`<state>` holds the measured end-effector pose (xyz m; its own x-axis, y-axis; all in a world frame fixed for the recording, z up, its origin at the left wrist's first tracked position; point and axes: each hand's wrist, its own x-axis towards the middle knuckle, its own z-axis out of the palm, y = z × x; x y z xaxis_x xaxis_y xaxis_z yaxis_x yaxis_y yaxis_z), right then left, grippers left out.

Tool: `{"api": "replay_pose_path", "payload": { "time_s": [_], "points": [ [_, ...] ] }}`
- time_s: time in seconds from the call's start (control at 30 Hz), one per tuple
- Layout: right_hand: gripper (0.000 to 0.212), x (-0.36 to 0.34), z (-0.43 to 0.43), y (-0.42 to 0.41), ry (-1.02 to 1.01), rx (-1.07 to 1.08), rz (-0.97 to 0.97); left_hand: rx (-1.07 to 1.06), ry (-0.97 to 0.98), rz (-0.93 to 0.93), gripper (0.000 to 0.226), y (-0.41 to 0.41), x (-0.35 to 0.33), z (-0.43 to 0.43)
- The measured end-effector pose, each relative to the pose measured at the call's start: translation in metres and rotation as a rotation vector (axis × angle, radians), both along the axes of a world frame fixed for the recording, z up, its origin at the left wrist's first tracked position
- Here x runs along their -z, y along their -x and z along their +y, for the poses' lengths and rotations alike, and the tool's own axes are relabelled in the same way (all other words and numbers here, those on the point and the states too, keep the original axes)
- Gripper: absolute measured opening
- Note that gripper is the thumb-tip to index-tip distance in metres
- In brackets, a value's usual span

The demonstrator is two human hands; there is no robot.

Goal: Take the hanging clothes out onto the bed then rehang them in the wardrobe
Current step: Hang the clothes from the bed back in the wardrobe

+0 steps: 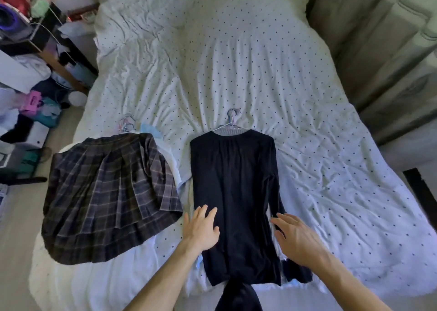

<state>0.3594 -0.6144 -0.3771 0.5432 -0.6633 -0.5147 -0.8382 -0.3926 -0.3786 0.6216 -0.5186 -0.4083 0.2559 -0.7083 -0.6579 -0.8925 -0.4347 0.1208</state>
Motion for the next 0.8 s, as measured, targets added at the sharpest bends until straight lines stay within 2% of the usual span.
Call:
{"api": "replay_pose_path", "payload": {
  "time_s": [0.2, 0.4, 0.57, 0.7, 0.8],
  "points": [
    [0.045, 0.071, -0.078, -0.067, -0.111, 0.065, 0.089, 0.111, -0.094, -0.044, 0.063, -0.086, 0.058, -0.105],
    [0.05, 0.137, -0.135, -0.107, -0.128, 0.135, 0.177, 0.06, -0.044, -0.046, 0.063, -0.162, 0.11, -0.213],
    [0.058, 0.183, -0.132, -0.112, -0.145, 0.136, 0.314, -0.032, 0.033, -0.048, 0.065, -0.205, 0.159, -0.277],
    [0.066, 0.201, -0.114, -0.108, -0.08, 0.166, 0.319, -0.06, 0.033, -0.063, 0.06, -0.21, 0.187, -0.291],
    [0.068, 0.206, -0.107, -0.105, -0.044, 0.199, 0.312, -0.08, 0.135, -0.098, 0.057, -0.207, 0.196, -0.287]
  ]
}}
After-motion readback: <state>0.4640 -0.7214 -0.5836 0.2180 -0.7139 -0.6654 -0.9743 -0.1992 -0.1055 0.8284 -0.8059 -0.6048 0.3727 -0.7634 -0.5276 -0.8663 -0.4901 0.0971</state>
